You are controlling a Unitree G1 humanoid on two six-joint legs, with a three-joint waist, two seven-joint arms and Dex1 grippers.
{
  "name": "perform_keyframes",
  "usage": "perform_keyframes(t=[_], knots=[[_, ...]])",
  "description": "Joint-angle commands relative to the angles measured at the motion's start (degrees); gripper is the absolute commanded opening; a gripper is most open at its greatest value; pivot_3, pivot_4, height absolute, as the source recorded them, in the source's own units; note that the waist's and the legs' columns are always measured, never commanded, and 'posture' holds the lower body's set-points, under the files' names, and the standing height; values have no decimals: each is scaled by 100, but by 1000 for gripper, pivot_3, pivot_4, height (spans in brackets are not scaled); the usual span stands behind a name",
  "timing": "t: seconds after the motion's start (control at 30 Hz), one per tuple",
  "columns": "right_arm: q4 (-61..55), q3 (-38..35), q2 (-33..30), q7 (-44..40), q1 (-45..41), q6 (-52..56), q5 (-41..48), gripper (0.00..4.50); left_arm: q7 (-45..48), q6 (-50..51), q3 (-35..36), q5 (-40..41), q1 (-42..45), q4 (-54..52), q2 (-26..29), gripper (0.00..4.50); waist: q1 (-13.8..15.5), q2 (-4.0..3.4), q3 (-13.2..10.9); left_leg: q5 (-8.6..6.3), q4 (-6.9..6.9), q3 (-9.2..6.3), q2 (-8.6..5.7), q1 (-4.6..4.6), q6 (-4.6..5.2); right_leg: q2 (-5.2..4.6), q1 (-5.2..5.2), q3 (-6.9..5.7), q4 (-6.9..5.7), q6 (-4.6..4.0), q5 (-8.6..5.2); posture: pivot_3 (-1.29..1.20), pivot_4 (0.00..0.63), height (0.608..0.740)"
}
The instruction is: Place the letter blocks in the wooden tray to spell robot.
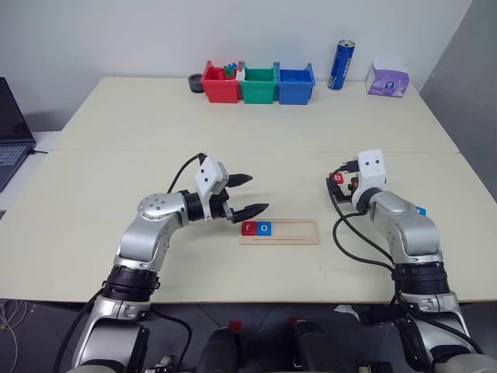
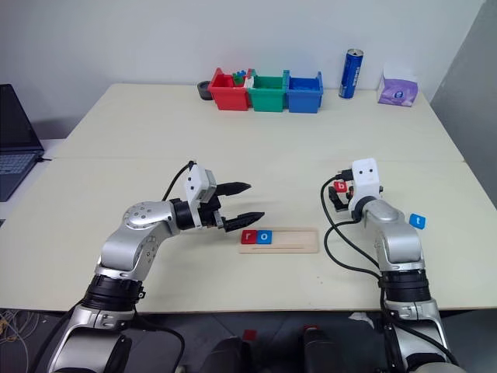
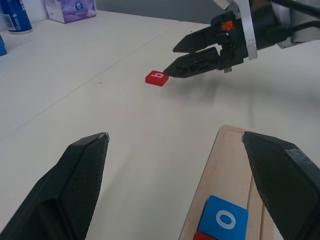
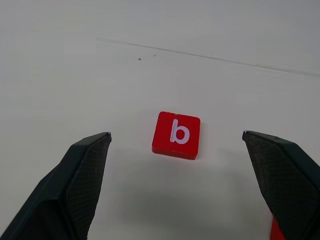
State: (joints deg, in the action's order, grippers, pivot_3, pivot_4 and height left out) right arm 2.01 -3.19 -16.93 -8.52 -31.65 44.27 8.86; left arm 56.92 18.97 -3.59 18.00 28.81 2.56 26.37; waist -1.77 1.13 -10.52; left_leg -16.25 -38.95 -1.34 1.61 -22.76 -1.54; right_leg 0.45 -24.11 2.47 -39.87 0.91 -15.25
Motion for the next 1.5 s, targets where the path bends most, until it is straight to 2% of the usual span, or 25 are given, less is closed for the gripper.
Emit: perform_keyframes(t=[0.03,0.9,1.0,1.1,1.13,1.23,1.27,1.4,1.5], knots=[[60,-111,131,141,-207,-140,-43,4500,-4,-16,81,125,-22,-225,48,4494,-1,0,0,0,0,0,0,0,0,0,0,0,0,0,0,0,150,740],[1919,-429,846,815,-873,-972,-178,4500,81,9,35,79,39,-231,163,4494,-13,-1,0,0,2,0,2,2,0,0,-1,1,0,-1,0,0,150,740],[1955,-559,894,902,-872,-973,-146,3937,77,12,43,80,45,-230,164,4500,-11,-1,0,0,2,0,2,1,0,0,0,1,0,0,0,0,150,740],[1943,-580,887,923,-835,-981,-171,2823,67,4,43,78,31,-238,163,4500,-15,-1,0,0,2,0,2,2,0,0,-1,2,0,-1,0,0,150,740],[1927,-580,884,925,-818,-978,-179,2618,61,6,41,77,23,-249,160,4500,-17,-1,0,0,3,0,3,2,0,0,-1,2,0,-1,0,0,150,740],[1847,-553,881,931,-757,-948,-225,1598,49,7,33,81,4,-278,149,4500,-20,-1,0,0,4,0,3,2,0,0,-1,2,0,0,0,0,150,740],[1781,-520,874,913,-730,-925,-245,1461,50,4,32,82,0,-282,148,4500,-20,-1,0,0,4,0,3,2,0,0,-1,2,0,0,0,0,150,740],[972,-521,845,672,-433,-367,-37,1469,154,-185,-62,-30,-58,-324,224,4500,-14,-1,1,0,6,-1,3,1,0,0,-1,2,3,0,0,0,150,740],[-489,-442,487,325,185,636,195,1469,343,-185,-119,58,-178,-489,317,4500,-6,-2,1,0,12,-7,6,-3,0,-1,-3,3,10,-1,0,0,150,740]])
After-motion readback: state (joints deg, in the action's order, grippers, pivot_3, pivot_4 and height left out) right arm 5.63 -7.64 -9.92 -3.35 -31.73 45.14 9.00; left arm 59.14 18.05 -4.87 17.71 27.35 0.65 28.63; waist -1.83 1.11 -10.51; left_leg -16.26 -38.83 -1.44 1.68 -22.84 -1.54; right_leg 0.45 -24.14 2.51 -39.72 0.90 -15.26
